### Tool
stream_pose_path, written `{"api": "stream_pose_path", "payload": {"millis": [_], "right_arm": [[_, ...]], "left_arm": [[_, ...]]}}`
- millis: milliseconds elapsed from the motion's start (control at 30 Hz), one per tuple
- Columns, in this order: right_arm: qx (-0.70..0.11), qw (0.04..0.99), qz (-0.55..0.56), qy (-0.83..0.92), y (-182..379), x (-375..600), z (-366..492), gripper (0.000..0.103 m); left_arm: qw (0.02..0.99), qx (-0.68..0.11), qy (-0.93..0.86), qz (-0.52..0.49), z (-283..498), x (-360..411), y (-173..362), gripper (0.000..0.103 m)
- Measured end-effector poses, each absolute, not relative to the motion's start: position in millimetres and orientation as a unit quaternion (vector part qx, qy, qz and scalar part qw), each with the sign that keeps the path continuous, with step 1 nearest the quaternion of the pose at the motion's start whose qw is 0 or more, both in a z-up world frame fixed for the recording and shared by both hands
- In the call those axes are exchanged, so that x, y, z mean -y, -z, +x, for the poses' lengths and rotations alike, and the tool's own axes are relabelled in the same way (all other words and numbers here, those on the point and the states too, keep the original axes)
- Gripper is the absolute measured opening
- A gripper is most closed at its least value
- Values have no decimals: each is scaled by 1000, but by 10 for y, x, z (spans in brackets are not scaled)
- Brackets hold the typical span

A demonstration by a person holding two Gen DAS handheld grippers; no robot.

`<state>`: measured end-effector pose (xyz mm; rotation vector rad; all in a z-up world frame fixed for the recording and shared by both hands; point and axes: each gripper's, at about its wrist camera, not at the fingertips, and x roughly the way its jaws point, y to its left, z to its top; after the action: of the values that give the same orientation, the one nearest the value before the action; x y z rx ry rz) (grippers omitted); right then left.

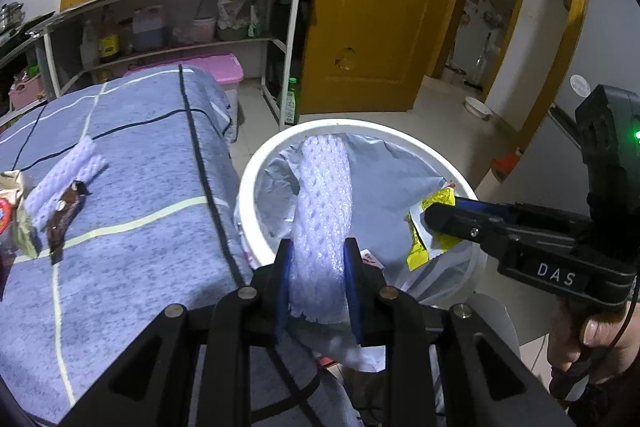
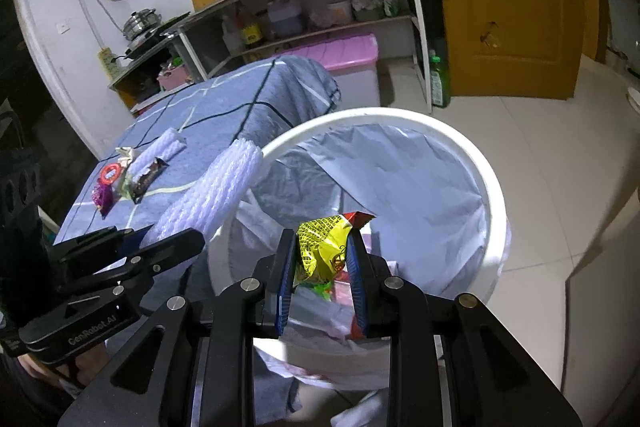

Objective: Collect trash
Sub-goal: 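Carry the foam net and yellow wrapper over the bin, then open both grippers to drop the foam net and wrapper into the bin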

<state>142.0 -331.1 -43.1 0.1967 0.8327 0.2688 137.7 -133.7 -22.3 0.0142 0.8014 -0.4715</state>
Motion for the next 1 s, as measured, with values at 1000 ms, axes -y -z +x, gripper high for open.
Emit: {"api": "stream_pose_path", "payload": {"millis": [1000], "right_arm": [[-403, 905, 80, -109, 432, 3419, 1405, 44]], "left_arm": [[889, -393, 235, -10, 1464, 1422, 220, 44]]}}
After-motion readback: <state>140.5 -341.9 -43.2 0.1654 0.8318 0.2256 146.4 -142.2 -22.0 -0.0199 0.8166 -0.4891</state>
